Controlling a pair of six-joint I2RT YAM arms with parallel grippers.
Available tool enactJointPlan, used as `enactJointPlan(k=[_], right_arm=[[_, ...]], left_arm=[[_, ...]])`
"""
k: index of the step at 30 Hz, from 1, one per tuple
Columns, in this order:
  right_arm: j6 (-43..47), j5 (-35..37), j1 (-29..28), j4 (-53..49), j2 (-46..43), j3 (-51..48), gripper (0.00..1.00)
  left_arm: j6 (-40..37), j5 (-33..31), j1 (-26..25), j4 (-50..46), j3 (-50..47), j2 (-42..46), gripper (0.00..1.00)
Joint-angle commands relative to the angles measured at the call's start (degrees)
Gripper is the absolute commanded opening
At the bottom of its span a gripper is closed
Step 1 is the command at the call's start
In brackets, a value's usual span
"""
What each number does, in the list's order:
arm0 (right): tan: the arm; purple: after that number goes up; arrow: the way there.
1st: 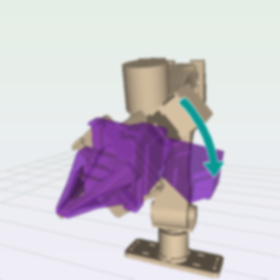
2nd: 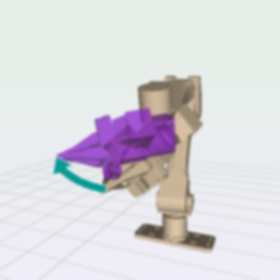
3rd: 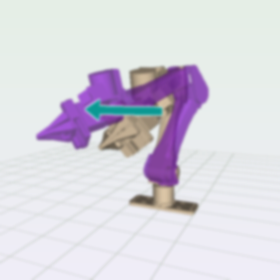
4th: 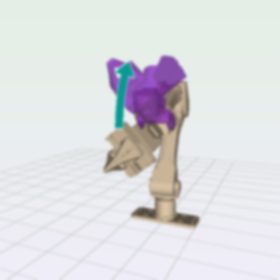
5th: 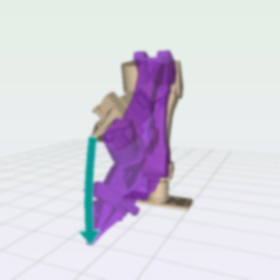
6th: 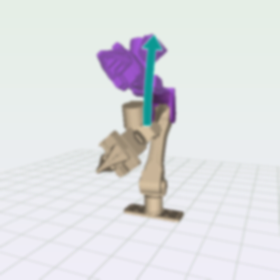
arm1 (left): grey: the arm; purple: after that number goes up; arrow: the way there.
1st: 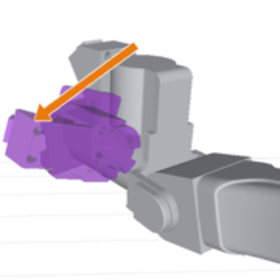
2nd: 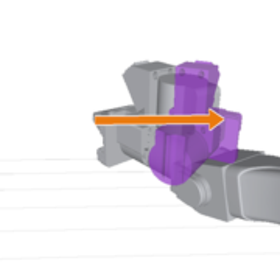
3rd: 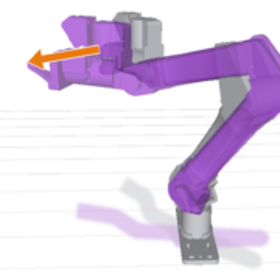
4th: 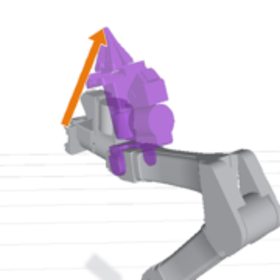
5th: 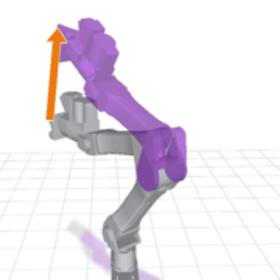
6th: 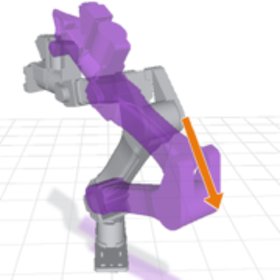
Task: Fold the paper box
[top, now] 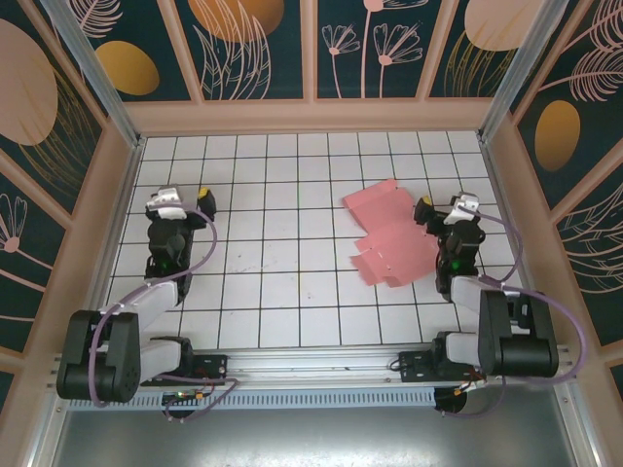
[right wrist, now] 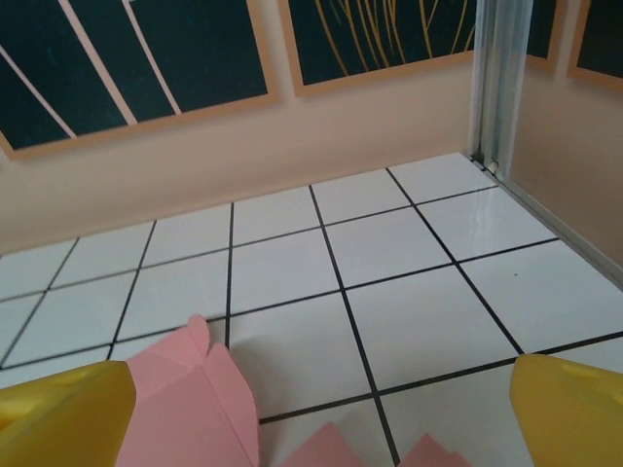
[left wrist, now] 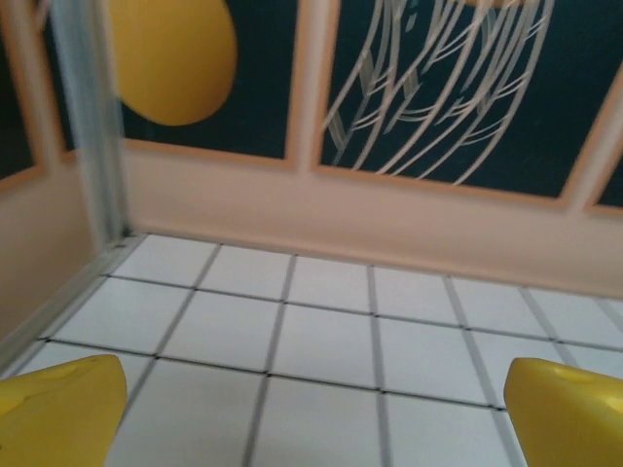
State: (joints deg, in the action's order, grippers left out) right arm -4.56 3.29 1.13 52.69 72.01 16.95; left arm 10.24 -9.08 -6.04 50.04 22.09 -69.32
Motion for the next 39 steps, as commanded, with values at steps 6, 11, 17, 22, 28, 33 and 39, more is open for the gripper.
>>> enactJointPlan(k=[6, 11, 17, 22, 28, 33, 39], right_arm=[[-9.29, -0.23, -1.23, -15.51, -9.57, 5.65, 0.99], [-12.73, -0.37, -1.19, -23.39, -11.02, 9.23, 0.99], [-15.32, 0.74, -1.13, -24.66, -10.97, 9.68, 0.99], [-16.14, -0.03, -1.13, -24.41, -10.44, 9.24, 0.99], [-16.10, 0.49, -1.16, -24.61, -10.33, 8.83, 0.99], [-16.43, 0.40, -1.08, -24.41, -10.32, 8.48, 0.99], [-15.97, 0.14, -0.87, -24.70, -10.47, 8.03, 0.99]], left_arm=[[24.35, 1.23, -9.89, -15.14, 14.72, -9.83, 0.99], [38.27, 7.04, -14.11, -20.53, 24.78, -20.97, 0.99], [48.15, 15.76, -18.98, -17.39, 32.24, -32.66, 0.99], [50.72, 16.57, -23.75, -21.00, 40.22, -38.95, 0.94], [56.69, 15.69, -29.15, -30.95, 49.50, -45.03, 0.83], [61.45, 15.49, -33.05, -37.30, 56.31, -49.64, 0.73], [63.29, 18.05, -36.08, -40.46, 63.59, -56.13, 0.64]])
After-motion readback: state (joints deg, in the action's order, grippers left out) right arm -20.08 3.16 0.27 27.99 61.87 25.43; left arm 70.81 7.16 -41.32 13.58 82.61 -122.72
